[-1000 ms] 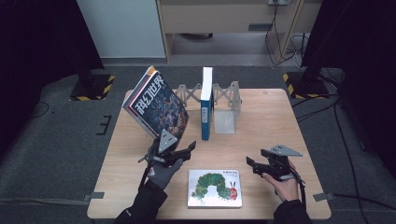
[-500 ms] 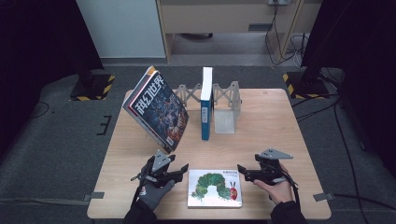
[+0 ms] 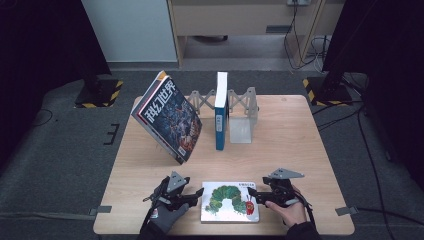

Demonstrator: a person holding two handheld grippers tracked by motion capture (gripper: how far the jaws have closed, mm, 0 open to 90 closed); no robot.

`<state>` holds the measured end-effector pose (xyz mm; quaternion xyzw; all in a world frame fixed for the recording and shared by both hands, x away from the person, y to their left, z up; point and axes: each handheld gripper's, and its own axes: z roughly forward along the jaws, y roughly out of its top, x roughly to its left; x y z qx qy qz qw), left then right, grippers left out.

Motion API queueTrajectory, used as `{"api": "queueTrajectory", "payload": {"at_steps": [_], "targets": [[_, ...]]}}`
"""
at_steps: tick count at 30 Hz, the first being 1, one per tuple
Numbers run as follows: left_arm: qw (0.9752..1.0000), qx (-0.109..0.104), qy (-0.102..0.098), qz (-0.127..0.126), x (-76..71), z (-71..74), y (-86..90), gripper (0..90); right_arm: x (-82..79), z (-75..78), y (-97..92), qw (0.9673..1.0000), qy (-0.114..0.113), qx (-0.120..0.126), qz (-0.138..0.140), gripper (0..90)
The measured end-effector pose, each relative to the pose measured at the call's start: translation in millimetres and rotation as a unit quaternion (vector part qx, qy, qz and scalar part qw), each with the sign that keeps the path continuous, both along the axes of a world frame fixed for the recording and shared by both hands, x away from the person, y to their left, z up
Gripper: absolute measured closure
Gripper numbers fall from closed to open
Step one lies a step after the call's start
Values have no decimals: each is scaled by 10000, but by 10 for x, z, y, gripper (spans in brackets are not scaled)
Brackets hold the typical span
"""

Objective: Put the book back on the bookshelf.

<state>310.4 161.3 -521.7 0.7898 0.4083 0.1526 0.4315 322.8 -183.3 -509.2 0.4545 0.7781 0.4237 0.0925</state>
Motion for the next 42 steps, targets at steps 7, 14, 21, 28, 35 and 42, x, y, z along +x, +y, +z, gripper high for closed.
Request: {"api": "queueTrajectory", "payload": {"at_steps": [7, 14, 21, 28, 35, 42], "targets": [[9998, 144, 38, -128, -23, -40, -94, 303, -68, -141, 125, 9995, 289, -92, 55, 251], [9995, 148, 147, -221, -40, -68, -160, 297, -72, -182, 161, 9989, 463, 35, -17, 257], [9993, 106, 185, -308, -65, -76, -201, 298, -90, -187, 156, 9983, 548, 199, -65, 261], [9992, 47, 196, -359, -76, -91, -258, 298, -80, -189, 139, 9973, 629, 349, -155, 274], [9989, -30, 217, -408, -84, -107, -329, 289, -72, -162, 119, 9965, 638, 509, -171, 279], [9990, -105, 216, -389, -80, -100, -311, 281, -66, -103, 93, 9956, 513, 771, -166, 283]]}}
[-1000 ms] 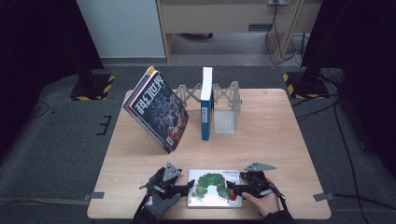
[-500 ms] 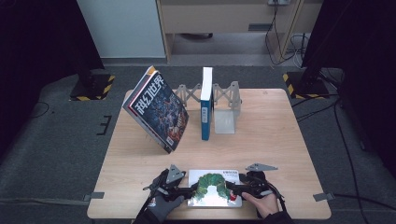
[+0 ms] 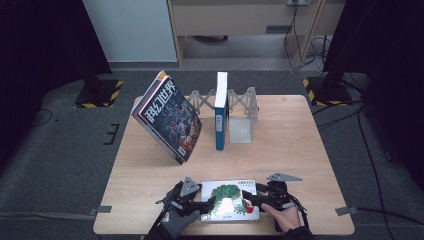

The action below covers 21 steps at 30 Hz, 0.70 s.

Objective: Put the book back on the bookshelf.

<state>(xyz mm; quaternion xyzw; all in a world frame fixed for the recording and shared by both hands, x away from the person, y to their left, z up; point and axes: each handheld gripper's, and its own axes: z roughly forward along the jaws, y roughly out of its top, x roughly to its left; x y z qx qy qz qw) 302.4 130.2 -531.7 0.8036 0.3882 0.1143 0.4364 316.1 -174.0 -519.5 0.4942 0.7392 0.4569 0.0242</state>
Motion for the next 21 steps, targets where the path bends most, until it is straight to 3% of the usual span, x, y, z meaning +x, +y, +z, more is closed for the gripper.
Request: {"api": "queueTrajectory", "payload": {"at_steps": [4, 12, 18, 21], "targets": [[10000, -52, -16, 16, 0, 4, 9, 277, -4, 44, -17, 9996, -89, 256, -42, 290], [9999, -123, 1, 4, 3, 1, 19, 255, -17, 77, -23, 9989, -187, 422, -77, 286], [9997, -244, -23, 53, 8, 8, 28, 235, -2, 143, -36, 9958, -332, 851, -105, 292], [9997, -248, -50, 71, 16, 6, 35, 222, 13, 169, -15, 9950, -401, 908, -108, 288]]}}
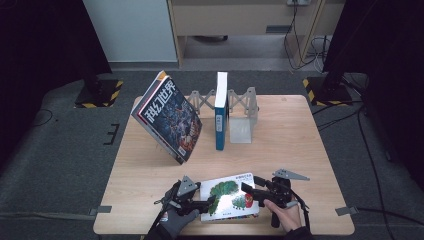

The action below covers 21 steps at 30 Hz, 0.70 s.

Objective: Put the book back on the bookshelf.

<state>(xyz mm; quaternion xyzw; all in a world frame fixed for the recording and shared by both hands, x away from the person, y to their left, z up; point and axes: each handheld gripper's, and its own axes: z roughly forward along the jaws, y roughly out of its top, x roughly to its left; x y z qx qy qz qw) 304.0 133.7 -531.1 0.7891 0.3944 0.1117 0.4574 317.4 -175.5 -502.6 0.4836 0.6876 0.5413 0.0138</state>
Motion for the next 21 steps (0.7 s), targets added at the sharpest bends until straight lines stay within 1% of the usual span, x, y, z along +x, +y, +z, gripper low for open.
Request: {"api": "queueTrajectory", "payload": {"at_steps": [3, 6, 9, 11, 12, 14, 16, 21], "targets": [[10000, -24, -1, 25, 11, -4, 4, 207, 15, 5, 24, 9999, 5, 84, -55, 283], [10000, -24, -20, 29, 12, -8, 2, 202, 16, 9, 33, 10000, -13, 59, -52, 282], [10000, -20, -42, 55, 11, -10, -9, 200, 10, -2, 35, 9999, 38, 80, -80, 282], [10000, 28, -52, 54, 9, -8, -11, 200, 8, -12, 36, 9999, 77, 90, -100, 281], [10000, 9, -51, 66, 8, -9, -13, 200, 11, -17, 34, 9999, 74, 104, -110, 281], [10000, 15, -50, 77, 9, -9, -14, 200, 12, -26, 36, 9999, 124, 38, -114, 281], [9999, 69, -65, 78, 9, -7, -14, 200, 10, -49, 31, 9998, 193, 31, -106, 282], [9999, 36, -57, 93, 11, -8, -12, 200, 10, -55, -7, 9984, 371, 406, -147, 284]]}}
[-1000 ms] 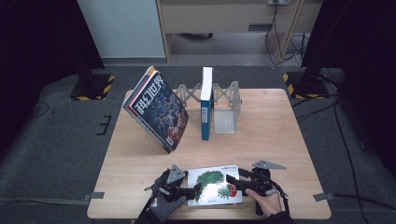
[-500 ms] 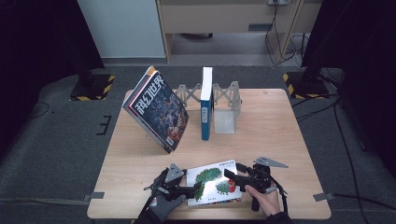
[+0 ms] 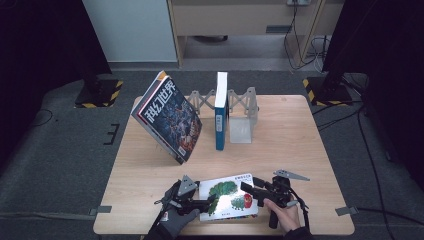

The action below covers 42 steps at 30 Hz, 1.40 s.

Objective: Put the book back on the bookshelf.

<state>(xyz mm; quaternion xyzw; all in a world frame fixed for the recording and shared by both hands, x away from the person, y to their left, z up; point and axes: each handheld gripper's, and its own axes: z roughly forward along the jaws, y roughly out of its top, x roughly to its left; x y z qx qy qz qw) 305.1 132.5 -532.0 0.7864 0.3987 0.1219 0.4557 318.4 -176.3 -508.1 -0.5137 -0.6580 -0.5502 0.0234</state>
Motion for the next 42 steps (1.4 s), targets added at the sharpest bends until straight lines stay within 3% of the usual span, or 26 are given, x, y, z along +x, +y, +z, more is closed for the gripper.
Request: {"api": "queueTrajectory", "payload": {"at_steps": [2, 5, 10, 14, 18, 21, 28, 30, 34, 35, 36, 37, 38, 39, 40, 42], "targets": [[10000, 32, -8, -3, -2, 1, -2, 199, 0, -10, -5, 10000, 71, 60, -26, 284], [10000, 55, -19, -2, -3, 2, -6, 200, -9, -23, 2, 9999, 91, -40, -35, 289], [9999, 150, -68, -1, -9, 2, -27, 203, 13, -66, 44, 9980, 89, -618, 85, 287], [9995, 322, -74, -12, -10, 2, -39, 213, 56, -159, 50, 9957, 325, -855, 143, 300], [9993, 364, -30, -4, -7, -1, -36, 226, 54, -186, 63, 9939, 278, -1048, 213, 280], [9992, 400, -40, -10, -31, 1, -20, 232, 7, -196, 57, 9901, 252, -1367, 190, 271], [9994, 298, 190, 24, -148, -7, 1, 230, -82, -171, 95, 9906, 337, -1280, 354, 270], [9993, 353, 139, 41, -157, -5, -30, 233, -81, -164, 107, 9900, 326, -1328, 354, 266], [9993, 351, 101, 101, -113, -4, -41, 237, -50, -139, 89, 9921, 311, -1179, 291, 280], [9994, 331, 99, 98, -98, -5, -51, 250, -38, -129, 80, 9944, 247, -959, 360, 425], [9994, 323, 107, 106, -88, -4, -67, 258, -24, -117, 89, 9976, 375, -266, 526, 421], [9994, 326, 97, 95, -77, -5, -84, 264, -7, -99, 134, 9967, 501, 126, 625, 431], [9994, 320, 91, 111, -72, -7, -97, 264, -4, -69, 202, 9963, 470, -50, 719, 424], [9993, 329, 86, 128, -72, -6, -102, 264, -4, -53, 270, 9954, 226, -478, 801, 406], [9994, 326, 87, 124, -72, -5, -100, 264, -3, -50, 320, 9932, 141, -759, 869, 381], [9994, 296, 117, 111, -69, -6, -89, 265, 3, -69, 318, 9931, 36, -842, 820, 356]]}}
